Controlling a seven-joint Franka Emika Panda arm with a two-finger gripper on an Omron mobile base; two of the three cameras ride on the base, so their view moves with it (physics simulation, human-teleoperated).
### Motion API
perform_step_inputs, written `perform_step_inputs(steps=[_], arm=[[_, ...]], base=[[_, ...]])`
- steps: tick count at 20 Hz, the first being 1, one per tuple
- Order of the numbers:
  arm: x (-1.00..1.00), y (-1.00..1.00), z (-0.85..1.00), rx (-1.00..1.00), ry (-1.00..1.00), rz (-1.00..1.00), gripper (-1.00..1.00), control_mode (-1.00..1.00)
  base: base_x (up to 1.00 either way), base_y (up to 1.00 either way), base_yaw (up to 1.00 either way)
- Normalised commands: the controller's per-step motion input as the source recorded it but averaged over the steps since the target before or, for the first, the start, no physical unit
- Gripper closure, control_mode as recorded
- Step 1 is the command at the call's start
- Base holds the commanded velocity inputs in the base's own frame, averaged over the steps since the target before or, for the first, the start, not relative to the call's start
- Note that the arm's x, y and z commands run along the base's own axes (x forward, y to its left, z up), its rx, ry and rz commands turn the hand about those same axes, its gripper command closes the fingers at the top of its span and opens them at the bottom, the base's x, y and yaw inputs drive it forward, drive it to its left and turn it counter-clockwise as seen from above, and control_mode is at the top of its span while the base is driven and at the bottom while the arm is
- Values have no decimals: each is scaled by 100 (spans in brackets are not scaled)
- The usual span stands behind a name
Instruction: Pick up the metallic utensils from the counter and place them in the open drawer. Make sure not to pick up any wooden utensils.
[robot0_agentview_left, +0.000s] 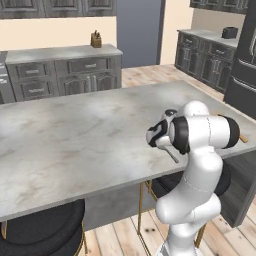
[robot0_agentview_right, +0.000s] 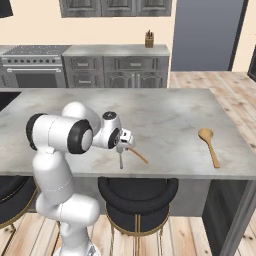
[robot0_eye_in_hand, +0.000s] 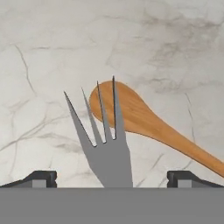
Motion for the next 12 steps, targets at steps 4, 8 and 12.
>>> perform_step_inputs(steps=[4,8,12], arm=[[18,0,-31,0,4,0,-100,-100],[37,0,-21,0,1,0,-100,-100],[25,0,-27,0,0,0,-100,-100]], base=[[0,0,0],[0,0,0],[0,0,0]])
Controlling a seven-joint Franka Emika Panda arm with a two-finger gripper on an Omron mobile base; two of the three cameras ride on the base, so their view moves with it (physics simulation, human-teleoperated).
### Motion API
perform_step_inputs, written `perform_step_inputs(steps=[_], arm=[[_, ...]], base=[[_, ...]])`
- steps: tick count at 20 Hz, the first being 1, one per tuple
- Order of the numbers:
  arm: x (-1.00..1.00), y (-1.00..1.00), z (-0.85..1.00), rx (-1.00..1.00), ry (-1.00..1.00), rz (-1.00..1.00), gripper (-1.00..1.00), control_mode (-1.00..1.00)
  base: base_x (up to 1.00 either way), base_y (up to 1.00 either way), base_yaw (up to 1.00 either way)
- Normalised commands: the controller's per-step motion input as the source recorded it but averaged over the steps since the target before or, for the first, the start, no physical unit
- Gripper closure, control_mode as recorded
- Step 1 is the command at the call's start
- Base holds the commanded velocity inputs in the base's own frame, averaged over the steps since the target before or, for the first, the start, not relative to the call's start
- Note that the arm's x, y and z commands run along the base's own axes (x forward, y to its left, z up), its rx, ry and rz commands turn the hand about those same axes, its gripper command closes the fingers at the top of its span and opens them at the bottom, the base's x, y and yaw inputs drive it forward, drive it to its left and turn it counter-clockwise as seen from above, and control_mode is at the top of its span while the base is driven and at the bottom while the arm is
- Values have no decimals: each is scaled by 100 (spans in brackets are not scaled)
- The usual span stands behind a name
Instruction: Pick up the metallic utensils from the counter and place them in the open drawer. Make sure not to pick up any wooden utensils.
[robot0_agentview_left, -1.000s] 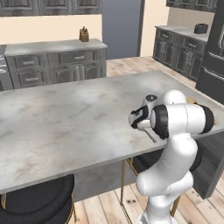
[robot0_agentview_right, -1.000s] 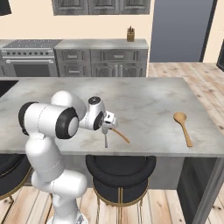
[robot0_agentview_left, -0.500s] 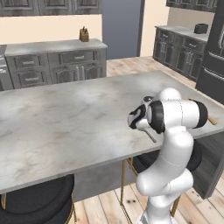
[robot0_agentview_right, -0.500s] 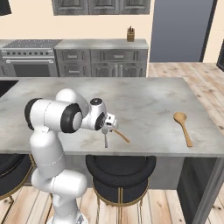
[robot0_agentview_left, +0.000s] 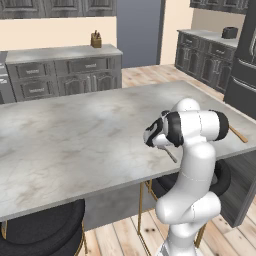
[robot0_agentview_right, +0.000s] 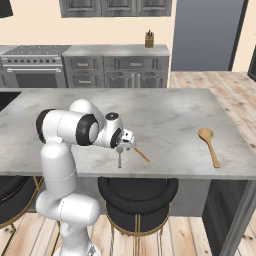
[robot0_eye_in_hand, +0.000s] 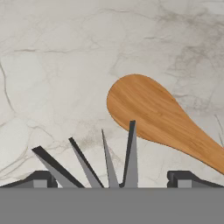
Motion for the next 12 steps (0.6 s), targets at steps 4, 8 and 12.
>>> perform_step_inputs(steps=[4,8,12], arm=[[23,0,-28,0,0,0,-100,-100],[13,3,-42,0,0,0,-100,-100],[0,0,-71,0,0,0,100,-100]], base=[[0,0,0],[0,0,0],[0,0,0]])
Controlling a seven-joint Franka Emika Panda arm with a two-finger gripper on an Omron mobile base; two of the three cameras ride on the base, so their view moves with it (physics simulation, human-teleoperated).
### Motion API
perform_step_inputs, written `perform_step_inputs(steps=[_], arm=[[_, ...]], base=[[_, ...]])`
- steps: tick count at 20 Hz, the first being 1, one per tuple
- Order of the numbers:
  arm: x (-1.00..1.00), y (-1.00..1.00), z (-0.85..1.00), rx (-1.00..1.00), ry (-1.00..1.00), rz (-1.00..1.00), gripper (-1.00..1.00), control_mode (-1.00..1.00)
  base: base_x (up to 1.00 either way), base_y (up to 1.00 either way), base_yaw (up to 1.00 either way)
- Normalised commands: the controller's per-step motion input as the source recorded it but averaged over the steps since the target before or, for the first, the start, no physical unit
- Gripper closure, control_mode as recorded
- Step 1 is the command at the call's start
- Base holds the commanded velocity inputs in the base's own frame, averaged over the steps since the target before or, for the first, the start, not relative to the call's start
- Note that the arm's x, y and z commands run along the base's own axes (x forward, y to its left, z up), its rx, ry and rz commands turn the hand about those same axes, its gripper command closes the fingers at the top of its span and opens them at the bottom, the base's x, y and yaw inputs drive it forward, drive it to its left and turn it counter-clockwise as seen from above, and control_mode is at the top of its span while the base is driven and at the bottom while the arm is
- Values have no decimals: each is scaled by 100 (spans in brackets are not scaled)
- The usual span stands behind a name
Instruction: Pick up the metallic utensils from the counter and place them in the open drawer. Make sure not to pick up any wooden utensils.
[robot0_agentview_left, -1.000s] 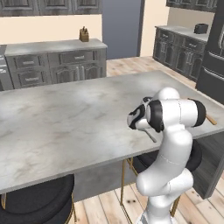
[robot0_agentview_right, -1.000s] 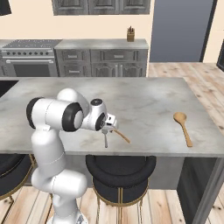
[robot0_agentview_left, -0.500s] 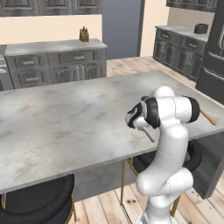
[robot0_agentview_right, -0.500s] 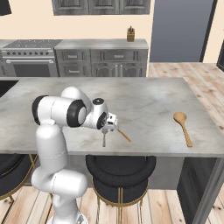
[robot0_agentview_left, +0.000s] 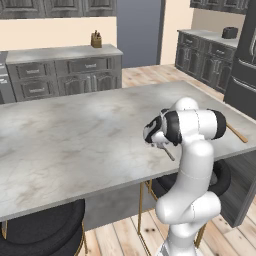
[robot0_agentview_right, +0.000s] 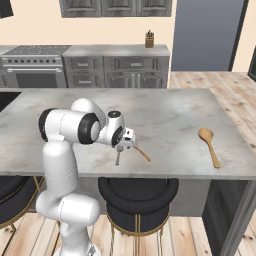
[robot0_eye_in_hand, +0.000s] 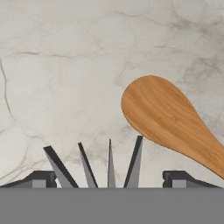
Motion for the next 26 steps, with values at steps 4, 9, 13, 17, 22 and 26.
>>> perform_step_inputs(steps=[4,9,13,17,22,26], arm=[[5,3,-56,0,-4,0,100,-100],[0,0,-7,0,-5,0,100,-100],[-22,0,18,0,-4,0,100,-100],[-82,-7,95,1,-6,0,100,-100],[-76,0,100,0,0,0,100,-100],[-78,0,100,0,1,0,100,-100]], base=[[0,0,0],[0,0,0],[0,0,0],[0,0,0],[0,0,0],[0,0,0]])
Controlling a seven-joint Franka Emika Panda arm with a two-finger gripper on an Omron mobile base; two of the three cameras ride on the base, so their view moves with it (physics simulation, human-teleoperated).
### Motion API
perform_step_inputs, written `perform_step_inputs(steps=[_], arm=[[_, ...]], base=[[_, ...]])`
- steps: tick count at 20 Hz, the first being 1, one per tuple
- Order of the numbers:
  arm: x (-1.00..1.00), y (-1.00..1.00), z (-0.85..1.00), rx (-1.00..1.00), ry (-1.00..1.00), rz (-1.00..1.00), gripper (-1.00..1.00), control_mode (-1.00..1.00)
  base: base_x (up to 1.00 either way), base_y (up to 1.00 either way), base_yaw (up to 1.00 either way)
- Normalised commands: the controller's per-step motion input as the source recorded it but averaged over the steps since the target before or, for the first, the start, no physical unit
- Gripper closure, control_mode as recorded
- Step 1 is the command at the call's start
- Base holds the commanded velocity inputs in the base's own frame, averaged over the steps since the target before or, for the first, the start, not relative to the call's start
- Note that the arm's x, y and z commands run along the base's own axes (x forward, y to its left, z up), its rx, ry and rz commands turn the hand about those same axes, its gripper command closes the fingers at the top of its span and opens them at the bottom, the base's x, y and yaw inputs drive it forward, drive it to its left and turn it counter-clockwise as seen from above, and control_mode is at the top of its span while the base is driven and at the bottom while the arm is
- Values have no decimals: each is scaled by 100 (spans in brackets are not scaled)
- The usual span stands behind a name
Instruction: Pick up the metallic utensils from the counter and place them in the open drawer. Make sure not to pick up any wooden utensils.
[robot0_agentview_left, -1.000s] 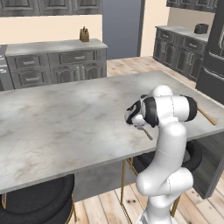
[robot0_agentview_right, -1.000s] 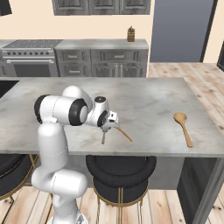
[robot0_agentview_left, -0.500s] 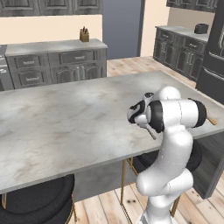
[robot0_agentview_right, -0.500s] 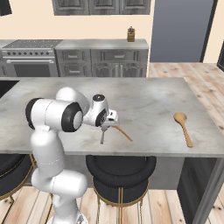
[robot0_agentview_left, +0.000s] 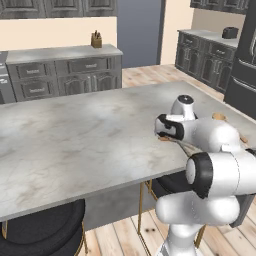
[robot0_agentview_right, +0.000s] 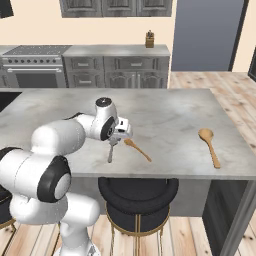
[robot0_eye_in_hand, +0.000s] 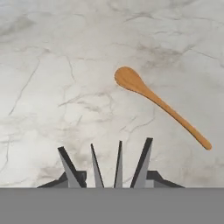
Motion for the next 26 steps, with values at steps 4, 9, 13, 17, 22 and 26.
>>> perform_step_inputs(steps=[4,9,13,17,22,26], arm=[[-100,0,100,0,0,0,100,-100],[-20,0,18,0,-1,0,100,100],[0,0,0,0,0,0,100,100],[0,0,0,0,0,0,100,100],[0,0,0,0,0,0,100,100],[0,0,0,0,0,0,100,100]], base=[[0,0,0],[-80,-39,0],[-23,-97,-6],[38,-100,-10],[95,-100,-12],[80,-100,-16]])
